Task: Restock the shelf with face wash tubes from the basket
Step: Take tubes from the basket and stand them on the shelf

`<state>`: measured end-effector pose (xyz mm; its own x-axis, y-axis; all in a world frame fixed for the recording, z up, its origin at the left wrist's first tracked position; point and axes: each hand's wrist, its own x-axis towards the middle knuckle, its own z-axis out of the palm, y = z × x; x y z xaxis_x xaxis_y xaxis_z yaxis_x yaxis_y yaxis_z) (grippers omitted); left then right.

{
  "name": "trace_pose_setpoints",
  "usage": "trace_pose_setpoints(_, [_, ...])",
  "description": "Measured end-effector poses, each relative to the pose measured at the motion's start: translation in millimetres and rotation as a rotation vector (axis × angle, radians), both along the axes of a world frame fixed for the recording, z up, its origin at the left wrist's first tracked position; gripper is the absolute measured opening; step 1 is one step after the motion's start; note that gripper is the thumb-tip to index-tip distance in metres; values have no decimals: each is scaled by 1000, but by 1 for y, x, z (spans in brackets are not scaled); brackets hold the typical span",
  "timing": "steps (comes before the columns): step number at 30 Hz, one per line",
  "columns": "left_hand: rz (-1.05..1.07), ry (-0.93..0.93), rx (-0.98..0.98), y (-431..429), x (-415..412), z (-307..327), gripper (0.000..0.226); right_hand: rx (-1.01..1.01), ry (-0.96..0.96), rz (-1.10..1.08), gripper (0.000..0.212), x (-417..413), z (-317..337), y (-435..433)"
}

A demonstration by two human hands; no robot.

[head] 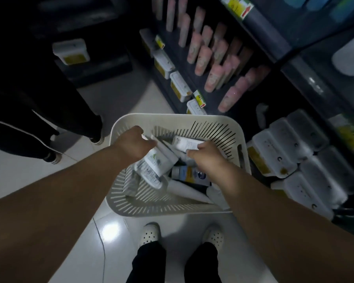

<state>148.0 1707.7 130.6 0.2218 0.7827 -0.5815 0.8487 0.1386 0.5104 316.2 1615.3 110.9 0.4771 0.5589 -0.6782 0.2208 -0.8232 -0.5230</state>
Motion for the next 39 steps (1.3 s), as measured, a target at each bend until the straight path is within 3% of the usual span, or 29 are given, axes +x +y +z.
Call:
trace_pose_setpoints(3, [168,-86,-177,4,6,-33,21,-21,14,77,39,-3,-31,12])
trace_pose_setpoints(6, [372,-136,-362,5,10,-62,19,-18,-1,228,22,-9,-63,21])
trace_pose_setpoints(9, [424,-38,-478,-1,7,-97,22,-23,-44,364,14,-20,-95,28])
trace_pose_setpoints(11, [485,6,-600,-14,-4,-116,19,-28,-79,444,22,-29,-111,33])
trace_pose_setpoints(13, [573,1,-688,-29,-18,-130,30,-32,-161,536,48,-38,-120,37])
trace_pose_setpoints(15, [640,-52,-707,-32,-22,-142,30,-54,-263,606,73,-44,-125,39])
trace_pose_setpoints(17, [715,-121,-741,-29,-18,-147,21,-57,-323,633,85,-49,-130,40])
trace_pose_setpoints(20, [807,-184,-736,-26,-7,-153,24,2,-414,638,67,-55,-137,38])
trace_pose_setpoints(23, [825,-152,-608,-31,-2,-153,13,21,-436,668,56,-52,-137,38])
trace_pose_setpoints(27, [699,-199,-512,-20,-4,-142,33,-74,-251,607,56,-38,-130,46])
trace_pose_setpoints(31, [699,-372,-414,-9,-8,-99,17,-60,60,410,49,-18,-97,50])
trace_pose_setpoints(33, [653,-500,-493,-7,-10,-70,6,-24,184,306,49,-6,-70,48])
trace_pose_setpoints(39, [605,-863,-734,-1,-10,7,19,12,556,59,43,17,7,34])
